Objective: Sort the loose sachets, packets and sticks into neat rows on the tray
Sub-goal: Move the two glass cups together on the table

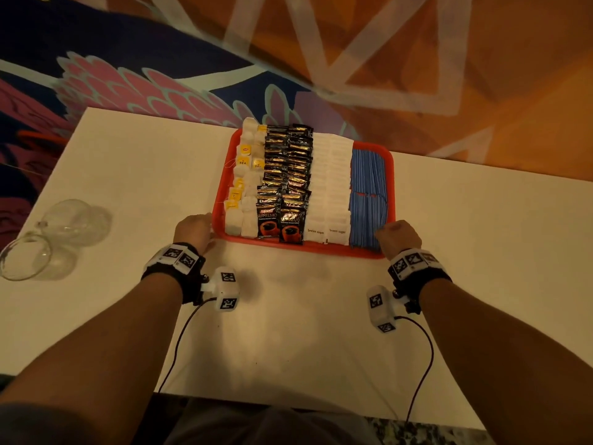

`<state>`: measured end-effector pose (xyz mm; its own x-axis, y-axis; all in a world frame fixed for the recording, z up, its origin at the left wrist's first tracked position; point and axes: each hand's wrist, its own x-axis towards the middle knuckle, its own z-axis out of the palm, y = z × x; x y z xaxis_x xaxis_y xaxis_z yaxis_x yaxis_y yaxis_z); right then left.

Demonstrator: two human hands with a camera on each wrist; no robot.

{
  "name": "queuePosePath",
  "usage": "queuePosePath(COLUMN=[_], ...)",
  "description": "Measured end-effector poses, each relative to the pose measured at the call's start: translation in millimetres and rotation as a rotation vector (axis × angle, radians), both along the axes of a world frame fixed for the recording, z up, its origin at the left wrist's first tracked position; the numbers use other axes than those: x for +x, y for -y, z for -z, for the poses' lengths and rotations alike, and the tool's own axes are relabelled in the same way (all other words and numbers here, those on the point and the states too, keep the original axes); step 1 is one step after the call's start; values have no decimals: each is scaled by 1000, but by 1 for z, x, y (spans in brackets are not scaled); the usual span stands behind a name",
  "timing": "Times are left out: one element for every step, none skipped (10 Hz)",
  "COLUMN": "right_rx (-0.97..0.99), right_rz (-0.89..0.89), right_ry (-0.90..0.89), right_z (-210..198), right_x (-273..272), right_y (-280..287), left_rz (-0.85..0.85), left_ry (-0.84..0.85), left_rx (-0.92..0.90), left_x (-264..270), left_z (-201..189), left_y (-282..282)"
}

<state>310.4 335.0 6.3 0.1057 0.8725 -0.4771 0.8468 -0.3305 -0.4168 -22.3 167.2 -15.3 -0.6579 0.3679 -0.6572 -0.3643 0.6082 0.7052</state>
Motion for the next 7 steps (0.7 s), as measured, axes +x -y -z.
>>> queuePosePath(right_rx=[132,110,68,32,-39,-110,-209], right_rz=[-104,-224,-310,-459,-595,-691,-800], right_ry=[-68,-160,-286,-345,-395,-433,-435], right_z=[-9,-20,-25,-26,-24,-20,-7], right_x=[-19,-58,-115,-181,-245,-309,-365], right_y=[8,12,21,38,58,82,102], left_rz=[-16,-35,-80,-128,-218,-336,-459], left_ry=[-54,-90,-128,-187,-199,-192,-140], left_rx=[24,61,98,126,98,56,2], left_x=[2,-6,-19,-37,-59,-81,-100], left_z=[-12,-14,-19,-22,-19,-7,9], left_y=[11,28,52,85,128,171,208])
